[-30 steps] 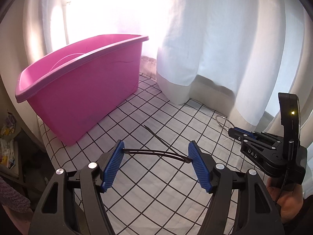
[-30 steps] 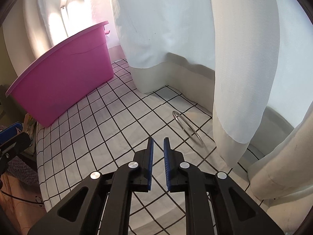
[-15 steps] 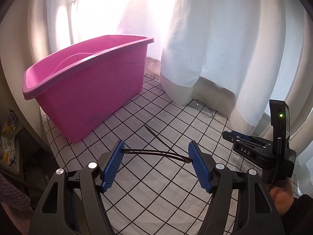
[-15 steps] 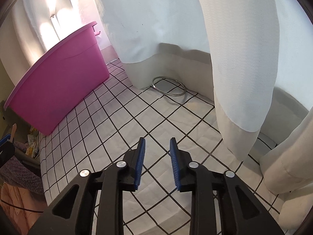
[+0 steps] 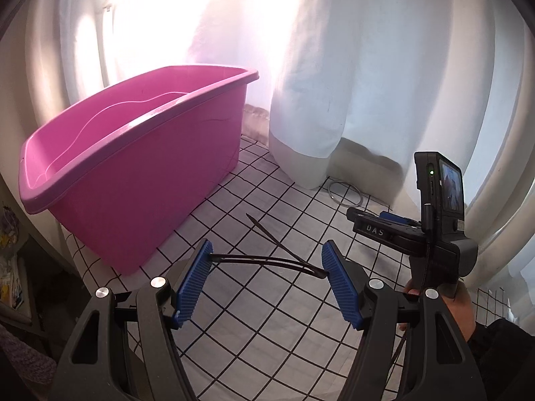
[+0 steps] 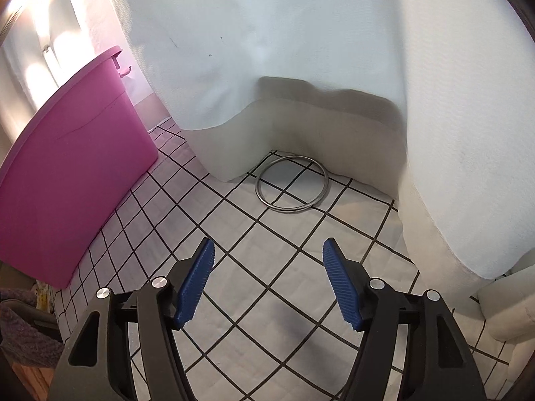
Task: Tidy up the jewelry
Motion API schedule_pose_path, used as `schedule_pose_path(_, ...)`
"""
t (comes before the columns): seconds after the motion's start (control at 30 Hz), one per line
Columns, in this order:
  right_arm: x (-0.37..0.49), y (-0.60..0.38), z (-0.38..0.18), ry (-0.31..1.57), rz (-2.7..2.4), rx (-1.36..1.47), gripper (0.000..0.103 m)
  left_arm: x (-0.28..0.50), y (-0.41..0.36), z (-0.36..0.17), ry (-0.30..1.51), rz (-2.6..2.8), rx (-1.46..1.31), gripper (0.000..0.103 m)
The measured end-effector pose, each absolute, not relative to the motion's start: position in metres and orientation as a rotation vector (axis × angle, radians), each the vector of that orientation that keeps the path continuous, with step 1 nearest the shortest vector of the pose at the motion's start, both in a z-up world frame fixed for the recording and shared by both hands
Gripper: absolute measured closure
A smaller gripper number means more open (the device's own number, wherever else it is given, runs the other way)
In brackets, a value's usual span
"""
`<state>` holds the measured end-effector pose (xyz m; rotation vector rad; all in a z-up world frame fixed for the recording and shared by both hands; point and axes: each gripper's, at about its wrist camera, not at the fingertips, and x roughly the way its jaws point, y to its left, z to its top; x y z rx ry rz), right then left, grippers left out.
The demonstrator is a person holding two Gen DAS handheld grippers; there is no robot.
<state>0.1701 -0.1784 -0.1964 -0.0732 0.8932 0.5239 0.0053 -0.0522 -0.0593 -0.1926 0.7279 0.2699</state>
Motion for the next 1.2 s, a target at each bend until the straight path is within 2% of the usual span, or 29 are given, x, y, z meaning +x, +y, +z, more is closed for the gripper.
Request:
schedule_pose_path(0.37,0.216,-0.133,-0.225,0.912,0.311,-0.068,0.036,0.061,-0.011,-0.069,0.773,0.093,-0.136,0.037)
schedule_pose_path(0.67,0.238,-0.118,-0.233,0.897,0.2,-0.144,0.018,0.089,0.002,-0.082,0.812,0.014,-0.145,0.037)
schedule_pose_path(0.8,0.241,-0.12,-0.233,0.896,0.201,-0.142,0.02,0.095,0.006,-0.083,0.818,0.001,-0.153,0.037)
schedule_pose_path(0.9,0.235,-0.122,-0.23,0.88,0.194,-0.133,0.036,0.097,0.009,-0.082,0.82,-0.003,-0.157,0.037)
schedule_pose_path(1.2,0.213,-0.13,-0.22,0.841,0.213,-0.114,0.037,0.101,0.009,-0.076,0.809,-0.013,-0.156,0.037)
